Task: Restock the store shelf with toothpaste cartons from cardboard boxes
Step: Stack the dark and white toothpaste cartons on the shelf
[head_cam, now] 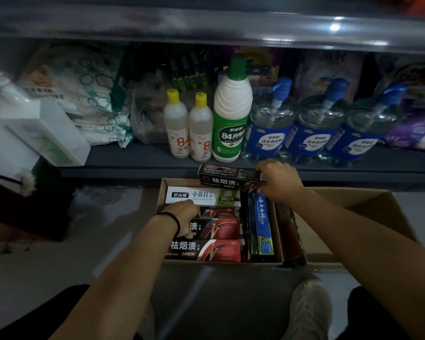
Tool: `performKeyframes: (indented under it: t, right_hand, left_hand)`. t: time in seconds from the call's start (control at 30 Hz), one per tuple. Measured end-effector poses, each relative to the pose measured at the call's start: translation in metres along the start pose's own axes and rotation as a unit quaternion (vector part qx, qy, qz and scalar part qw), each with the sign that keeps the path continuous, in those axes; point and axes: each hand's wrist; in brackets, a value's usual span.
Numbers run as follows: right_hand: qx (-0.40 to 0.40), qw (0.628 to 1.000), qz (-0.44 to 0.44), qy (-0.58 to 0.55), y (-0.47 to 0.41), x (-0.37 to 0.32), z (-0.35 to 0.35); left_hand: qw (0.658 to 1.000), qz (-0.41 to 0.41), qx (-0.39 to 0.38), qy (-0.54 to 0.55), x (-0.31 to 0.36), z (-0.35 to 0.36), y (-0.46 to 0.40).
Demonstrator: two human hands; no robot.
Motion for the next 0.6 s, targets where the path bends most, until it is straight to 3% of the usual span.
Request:
performKeyframes:
  t: [0.3,0.6]
  right_hand:
    - [0.022,1.0,-0.007,0.004,0.004,0.001,-0.016]
    - [0.075,0.997,-0.021,0.013,0.027,-0.013,-0.085]
  left_hand:
    - [0.999,-0.002,0.034,-0.007,-0.002,-0.017,0.009]
    - [0.99,0.021,0.137,-0.027,0.007,-0.085,0.067]
Point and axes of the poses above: each hand's wrist, its own y-axis away from the middle knuckle, its own z-axis out of the palm, x = y × z, and after that the axes turned 4 degrees about -y, right-handed
